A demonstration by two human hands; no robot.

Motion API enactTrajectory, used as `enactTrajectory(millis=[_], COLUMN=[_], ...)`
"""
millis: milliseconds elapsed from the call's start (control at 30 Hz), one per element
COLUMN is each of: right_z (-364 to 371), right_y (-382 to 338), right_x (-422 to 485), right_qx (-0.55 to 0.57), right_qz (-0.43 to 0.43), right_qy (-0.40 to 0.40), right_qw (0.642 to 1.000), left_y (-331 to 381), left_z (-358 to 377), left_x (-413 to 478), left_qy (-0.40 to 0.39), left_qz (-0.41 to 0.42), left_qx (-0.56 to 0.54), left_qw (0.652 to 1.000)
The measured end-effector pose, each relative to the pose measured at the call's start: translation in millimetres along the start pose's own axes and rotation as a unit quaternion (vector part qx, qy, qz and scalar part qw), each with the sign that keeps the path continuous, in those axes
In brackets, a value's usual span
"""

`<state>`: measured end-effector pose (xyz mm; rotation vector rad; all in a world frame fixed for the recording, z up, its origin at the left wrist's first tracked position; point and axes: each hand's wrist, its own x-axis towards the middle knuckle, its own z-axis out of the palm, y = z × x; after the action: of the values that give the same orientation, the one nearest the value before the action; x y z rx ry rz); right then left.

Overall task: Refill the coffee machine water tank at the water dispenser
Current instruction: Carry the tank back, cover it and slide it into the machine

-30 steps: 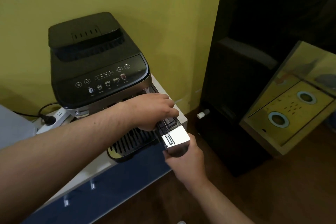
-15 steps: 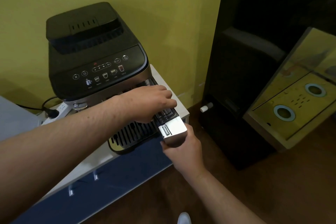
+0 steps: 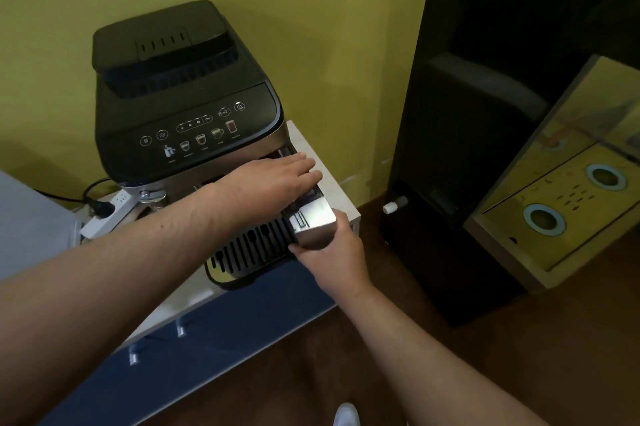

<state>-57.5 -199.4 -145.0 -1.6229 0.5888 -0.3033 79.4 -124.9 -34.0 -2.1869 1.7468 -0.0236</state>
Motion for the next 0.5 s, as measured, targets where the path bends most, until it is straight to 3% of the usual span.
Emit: enactTrajectory(millis=[100,200,267,367,433,500], right_z=[6,10,11,13,15,16], right_y=[-6,0,1,-7,-10,-8], right_x=[16,23,26,34,39,41], right_qx=[0.001,-0.008,-0.012,-0.022,-0.037,-0.05], right_qz=[-0.001,-0.011,-0.011,-0.006,-0.01,-0.016], right_qy=[-0.002,0.003,0.0,-0.003,-0.004,0.001], right_qw=[1.0,1.0,1.0,1.0,0.999,0.999], left_y=[2,3,2,2,3,-3], left_z=[-2,-3,2,16,21,31], left_x=[-19,-46,-68,-98,-111,-115], left_qy=[0.041,0.171,0.284,0.41,0.426,0.404], left_qz=[-0.024,-0.062,-0.114,-0.317,-0.469,-0.568], left_qx=[-0.036,-0.071,-0.073,-0.103,-0.193,-0.318], left_qw=[0.998,0.981,0.949,0.849,0.749,0.643])
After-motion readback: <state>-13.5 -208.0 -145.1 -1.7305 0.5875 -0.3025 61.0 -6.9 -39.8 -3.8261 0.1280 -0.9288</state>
